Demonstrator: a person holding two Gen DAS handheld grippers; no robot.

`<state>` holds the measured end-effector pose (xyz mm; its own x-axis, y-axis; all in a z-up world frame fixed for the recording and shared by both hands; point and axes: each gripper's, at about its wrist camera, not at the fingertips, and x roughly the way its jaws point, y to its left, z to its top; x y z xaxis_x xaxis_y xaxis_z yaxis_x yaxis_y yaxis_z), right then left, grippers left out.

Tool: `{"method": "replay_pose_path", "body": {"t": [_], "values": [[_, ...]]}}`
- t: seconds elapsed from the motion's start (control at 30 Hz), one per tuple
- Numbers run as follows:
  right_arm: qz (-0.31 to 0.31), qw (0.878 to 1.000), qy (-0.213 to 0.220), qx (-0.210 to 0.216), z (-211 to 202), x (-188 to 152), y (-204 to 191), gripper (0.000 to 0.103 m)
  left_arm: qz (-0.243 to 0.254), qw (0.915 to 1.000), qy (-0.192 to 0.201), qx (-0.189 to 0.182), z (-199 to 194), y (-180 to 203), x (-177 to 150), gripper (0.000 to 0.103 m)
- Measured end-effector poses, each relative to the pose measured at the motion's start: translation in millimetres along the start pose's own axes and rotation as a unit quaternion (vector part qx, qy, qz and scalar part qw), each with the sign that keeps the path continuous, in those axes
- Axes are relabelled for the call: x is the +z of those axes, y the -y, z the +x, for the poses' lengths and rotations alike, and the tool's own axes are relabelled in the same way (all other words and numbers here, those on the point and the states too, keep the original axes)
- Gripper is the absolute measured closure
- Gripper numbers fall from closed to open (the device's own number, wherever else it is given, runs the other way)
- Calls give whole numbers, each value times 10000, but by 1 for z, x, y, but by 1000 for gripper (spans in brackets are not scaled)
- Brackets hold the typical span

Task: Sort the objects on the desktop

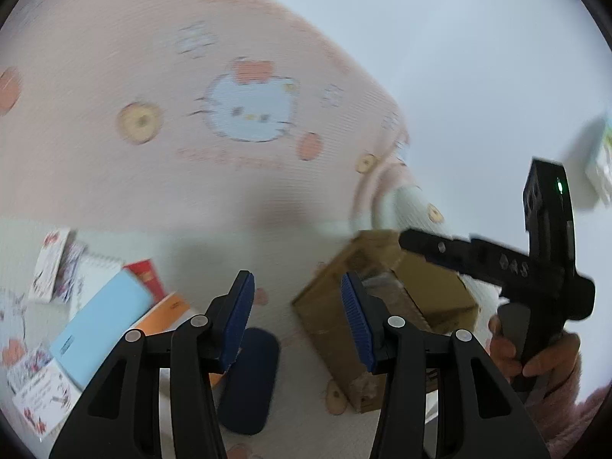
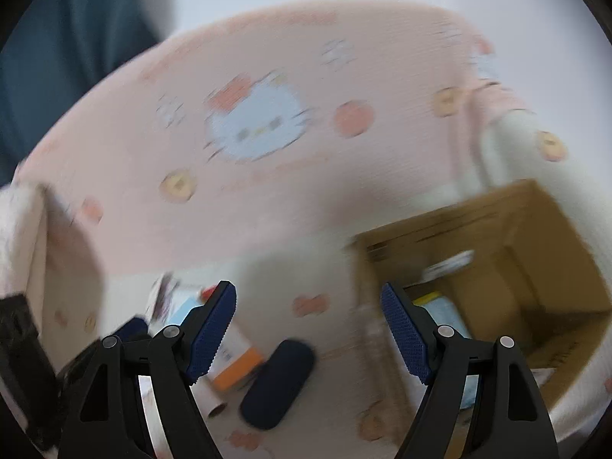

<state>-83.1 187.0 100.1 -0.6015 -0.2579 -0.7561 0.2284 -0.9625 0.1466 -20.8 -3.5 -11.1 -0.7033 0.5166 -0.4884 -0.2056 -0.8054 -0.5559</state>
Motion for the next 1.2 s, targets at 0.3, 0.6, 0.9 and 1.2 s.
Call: {"method": "replay_pose_path", "body": {"t": [0.3, 0.6, 0.9, 1.2], "values": [[-345, 9955, -740, 483, 50, -27, -46, 26, -753, 9930, 86, 902, -26, -80, -11, 51], [-71, 9853, -1438, 924, 109, -56, -49, 26, -1525, 9796, -251, 1282, -24, -132, -35, 51], [0, 9785, -1637, 1257, 144, -64, -55, 30, -1649, 9758, -763, 1220, 14, -135, -43, 51], [-78, 9746, -1518, 1643, 170, -68, -59, 30, -1911, 9697, -1176, 964, 53, -138, -50, 51]]}}
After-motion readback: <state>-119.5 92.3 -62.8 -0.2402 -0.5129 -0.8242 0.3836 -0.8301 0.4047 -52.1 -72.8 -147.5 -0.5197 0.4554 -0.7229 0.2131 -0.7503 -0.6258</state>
